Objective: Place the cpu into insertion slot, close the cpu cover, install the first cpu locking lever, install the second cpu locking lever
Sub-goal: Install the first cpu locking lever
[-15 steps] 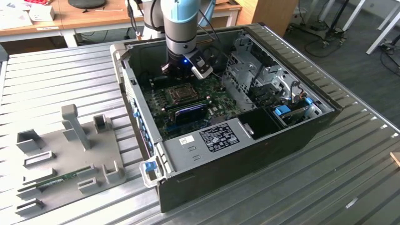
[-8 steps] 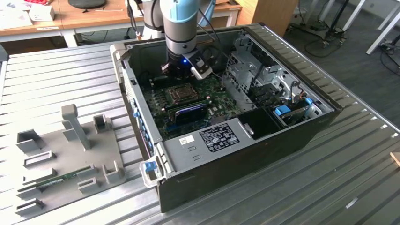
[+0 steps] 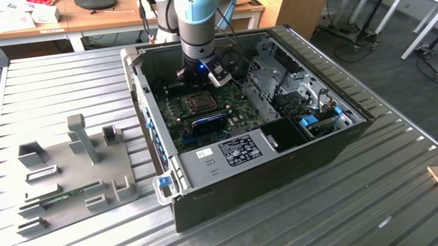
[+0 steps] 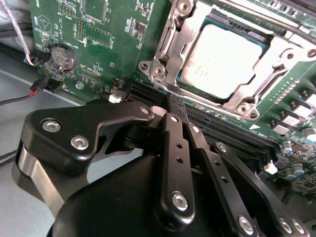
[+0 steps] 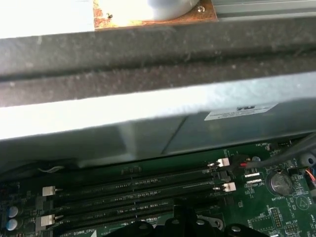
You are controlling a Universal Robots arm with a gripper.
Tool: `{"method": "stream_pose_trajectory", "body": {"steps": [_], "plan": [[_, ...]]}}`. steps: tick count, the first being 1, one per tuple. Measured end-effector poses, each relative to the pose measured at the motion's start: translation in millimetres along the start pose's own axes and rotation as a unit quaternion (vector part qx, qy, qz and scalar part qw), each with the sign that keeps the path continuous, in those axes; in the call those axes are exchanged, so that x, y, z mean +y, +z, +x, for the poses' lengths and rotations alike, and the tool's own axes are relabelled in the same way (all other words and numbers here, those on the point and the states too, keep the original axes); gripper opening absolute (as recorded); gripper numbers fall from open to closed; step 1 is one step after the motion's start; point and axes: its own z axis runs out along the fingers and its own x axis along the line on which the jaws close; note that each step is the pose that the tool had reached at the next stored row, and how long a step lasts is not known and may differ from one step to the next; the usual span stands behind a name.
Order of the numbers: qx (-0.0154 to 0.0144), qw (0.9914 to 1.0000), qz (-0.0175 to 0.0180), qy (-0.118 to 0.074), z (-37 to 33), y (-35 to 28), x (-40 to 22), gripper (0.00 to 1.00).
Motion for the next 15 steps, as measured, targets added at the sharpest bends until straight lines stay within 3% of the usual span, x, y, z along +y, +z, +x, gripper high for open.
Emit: {"method": "stream_pose_trajectory", "body": {"steps": [15], "plan": [[-0.0065, 0.99997, -0.0029, -0.001, 3.4, -0.1, 8.6, 0.11]]}}
